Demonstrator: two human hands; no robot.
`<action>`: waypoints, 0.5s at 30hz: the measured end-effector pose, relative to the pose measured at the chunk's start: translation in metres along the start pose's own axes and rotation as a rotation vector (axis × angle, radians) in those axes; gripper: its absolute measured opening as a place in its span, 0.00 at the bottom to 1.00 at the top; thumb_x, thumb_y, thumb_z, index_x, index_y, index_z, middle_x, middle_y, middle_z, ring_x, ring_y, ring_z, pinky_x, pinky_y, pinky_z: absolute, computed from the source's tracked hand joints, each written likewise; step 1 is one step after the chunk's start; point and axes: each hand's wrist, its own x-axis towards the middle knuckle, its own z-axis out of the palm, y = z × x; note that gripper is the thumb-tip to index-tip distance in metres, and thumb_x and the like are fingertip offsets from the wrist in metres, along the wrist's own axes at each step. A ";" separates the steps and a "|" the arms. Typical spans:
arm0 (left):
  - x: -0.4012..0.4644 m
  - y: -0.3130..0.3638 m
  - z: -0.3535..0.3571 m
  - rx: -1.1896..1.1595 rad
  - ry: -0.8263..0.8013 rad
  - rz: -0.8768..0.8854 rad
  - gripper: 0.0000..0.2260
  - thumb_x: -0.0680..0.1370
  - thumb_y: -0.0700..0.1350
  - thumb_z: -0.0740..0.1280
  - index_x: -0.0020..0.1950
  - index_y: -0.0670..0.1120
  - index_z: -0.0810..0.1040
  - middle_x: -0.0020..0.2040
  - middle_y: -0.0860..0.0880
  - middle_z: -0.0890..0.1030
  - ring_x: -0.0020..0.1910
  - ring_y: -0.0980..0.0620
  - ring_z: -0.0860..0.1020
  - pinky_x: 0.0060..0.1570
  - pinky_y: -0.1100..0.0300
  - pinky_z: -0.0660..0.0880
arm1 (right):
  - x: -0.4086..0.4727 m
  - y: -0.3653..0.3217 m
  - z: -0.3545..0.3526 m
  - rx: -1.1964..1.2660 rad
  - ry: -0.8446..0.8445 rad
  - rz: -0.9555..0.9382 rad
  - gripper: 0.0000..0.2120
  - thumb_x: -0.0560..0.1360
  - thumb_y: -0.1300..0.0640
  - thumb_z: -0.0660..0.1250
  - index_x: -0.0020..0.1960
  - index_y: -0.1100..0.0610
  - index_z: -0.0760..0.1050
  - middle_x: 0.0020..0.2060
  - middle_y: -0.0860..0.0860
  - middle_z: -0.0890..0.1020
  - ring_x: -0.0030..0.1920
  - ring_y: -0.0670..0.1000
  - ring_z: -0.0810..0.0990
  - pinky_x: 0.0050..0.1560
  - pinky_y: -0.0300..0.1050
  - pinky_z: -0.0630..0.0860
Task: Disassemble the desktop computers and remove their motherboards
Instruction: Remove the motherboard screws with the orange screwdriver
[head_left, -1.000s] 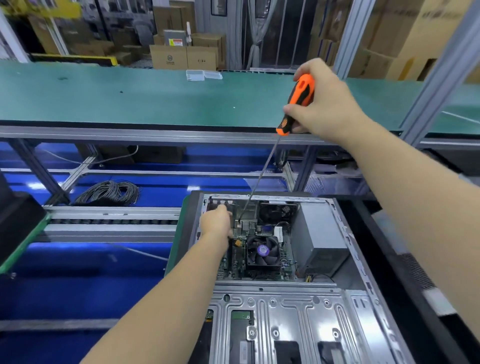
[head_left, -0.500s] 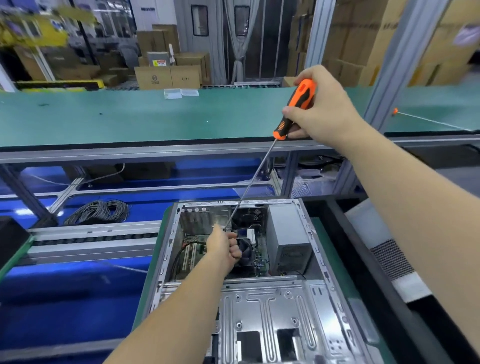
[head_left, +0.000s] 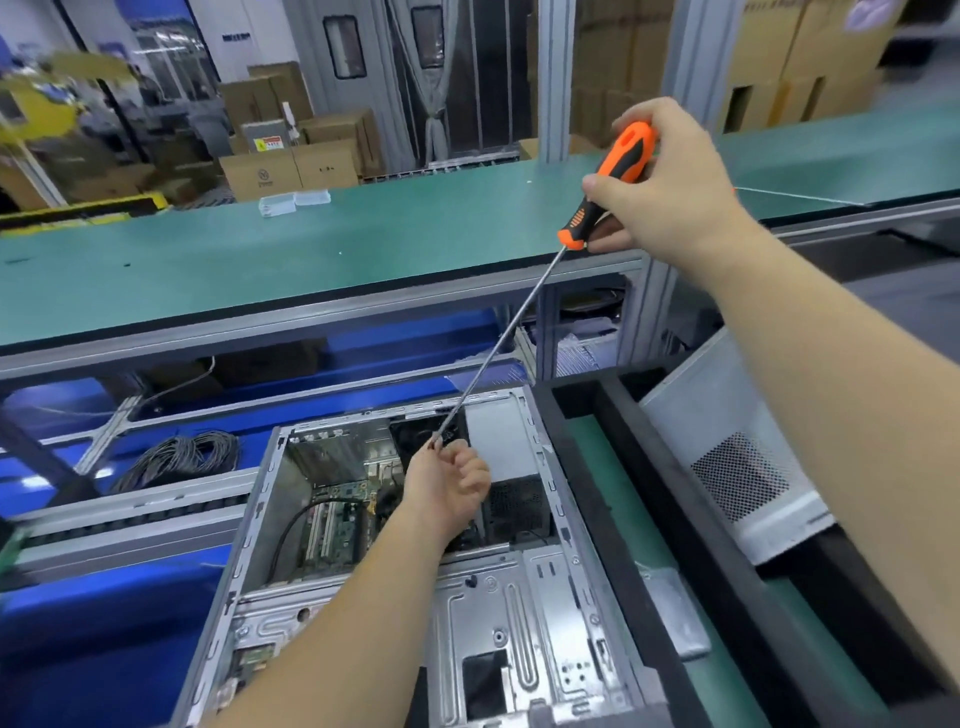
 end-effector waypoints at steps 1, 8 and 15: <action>0.002 -0.004 0.004 -0.019 -0.006 0.011 0.26 0.84 0.57 0.51 0.30 0.46 0.65 0.28 0.52 0.60 0.20 0.55 0.59 0.14 0.63 0.55 | 0.000 0.006 -0.009 0.012 0.014 0.016 0.18 0.76 0.62 0.72 0.59 0.51 0.68 0.51 0.51 0.74 0.37 0.54 0.86 0.32 0.48 0.83; 0.017 -0.029 0.040 0.457 0.210 0.057 0.22 0.86 0.50 0.56 0.32 0.49 0.58 0.24 0.53 0.55 0.18 0.56 0.53 0.15 0.67 0.49 | 0.002 0.049 -0.059 0.031 0.106 0.090 0.18 0.75 0.61 0.72 0.60 0.51 0.69 0.54 0.54 0.74 0.35 0.56 0.86 0.31 0.50 0.83; 0.029 -0.055 0.088 0.645 0.301 0.104 0.22 0.83 0.55 0.63 0.34 0.49 0.60 0.24 0.54 0.56 0.19 0.57 0.53 0.15 0.67 0.50 | 0.007 0.081 -0.102 0.081 0.377 0.112 0.19 0.73 0.58 0.69 0.62 0.51 0.70 0.59 0.57 0.75 0.48 0.61 0.83 0.29 0.52 0.82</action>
